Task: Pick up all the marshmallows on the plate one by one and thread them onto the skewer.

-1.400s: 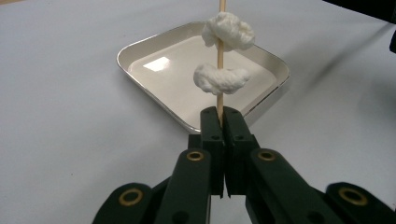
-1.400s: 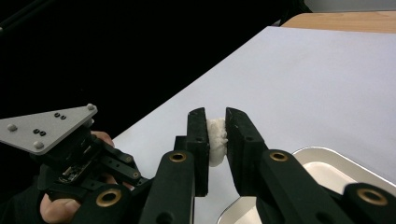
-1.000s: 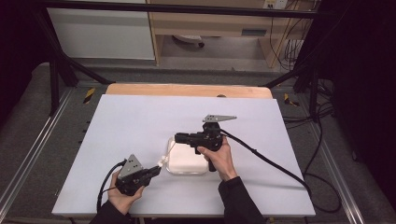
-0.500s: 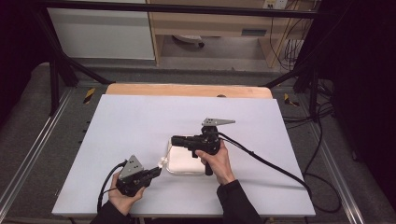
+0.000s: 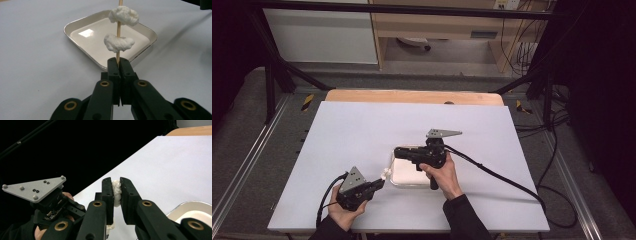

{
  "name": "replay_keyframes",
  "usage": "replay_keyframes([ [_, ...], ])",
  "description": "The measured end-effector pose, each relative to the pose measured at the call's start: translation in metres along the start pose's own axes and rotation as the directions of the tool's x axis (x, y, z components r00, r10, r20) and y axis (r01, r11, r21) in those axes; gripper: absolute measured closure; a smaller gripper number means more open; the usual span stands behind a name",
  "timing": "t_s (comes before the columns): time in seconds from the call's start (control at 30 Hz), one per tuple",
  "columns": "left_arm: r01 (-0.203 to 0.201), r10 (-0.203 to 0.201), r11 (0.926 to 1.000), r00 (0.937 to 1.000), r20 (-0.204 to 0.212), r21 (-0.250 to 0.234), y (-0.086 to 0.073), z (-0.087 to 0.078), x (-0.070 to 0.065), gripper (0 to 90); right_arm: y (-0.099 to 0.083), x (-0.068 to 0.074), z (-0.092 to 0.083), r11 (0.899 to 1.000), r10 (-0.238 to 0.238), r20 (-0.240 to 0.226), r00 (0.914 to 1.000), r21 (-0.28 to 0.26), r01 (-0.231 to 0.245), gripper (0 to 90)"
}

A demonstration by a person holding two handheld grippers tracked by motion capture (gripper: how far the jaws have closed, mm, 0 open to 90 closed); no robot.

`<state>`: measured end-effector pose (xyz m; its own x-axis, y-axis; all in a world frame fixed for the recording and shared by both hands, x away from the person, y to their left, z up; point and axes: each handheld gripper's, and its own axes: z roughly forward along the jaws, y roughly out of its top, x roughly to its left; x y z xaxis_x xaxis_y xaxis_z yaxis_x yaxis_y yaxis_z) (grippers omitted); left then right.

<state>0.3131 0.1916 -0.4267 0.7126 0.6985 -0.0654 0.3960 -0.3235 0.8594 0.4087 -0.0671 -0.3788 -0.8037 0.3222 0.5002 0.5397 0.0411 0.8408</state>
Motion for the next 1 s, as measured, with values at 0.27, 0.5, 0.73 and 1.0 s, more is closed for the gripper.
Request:
replay_keyframes([
  [0.27, -0.001, 0.001, 1.0000, 1.0000, 0.003, 0.000, 0.000, 0.001, 0.000, 88.9, -0.004, 0.000, 0.002, 1.000, -0.008, -0.006, 1.0000, 0.004, 0.008, 82.7],
  [0.5, -0.002, 0.002, 1.0000, 1.0000, 0.002, 0.002, 0.000, 0.001, -0.001, 88.9, -0.007, 0.001, 0.003, 1.000, -0.011, -0.004, 0.9999, 0.016, 0.011, 83.0],
  [0.73, -0.003, 0.003, 1.0000, 1.0000, 0.003, 0.007, 0.000, 0.002, 0.000, 88.9, -0.010, 0.001, 0.005, 1.000, -0.015, -0.009, 0.9998, 0.020, 0.016, 83.5],
  [1.0, -0.003, 0.003, 1.0000, 1.0000, 0.005, 0.005, -0.001, 0.002, 0.000, 88.9, -0.014, -0.001, 0.004, 1.000, -0.011, -0.015, 0.9998, 0.016, 0.011, 83.6],
])
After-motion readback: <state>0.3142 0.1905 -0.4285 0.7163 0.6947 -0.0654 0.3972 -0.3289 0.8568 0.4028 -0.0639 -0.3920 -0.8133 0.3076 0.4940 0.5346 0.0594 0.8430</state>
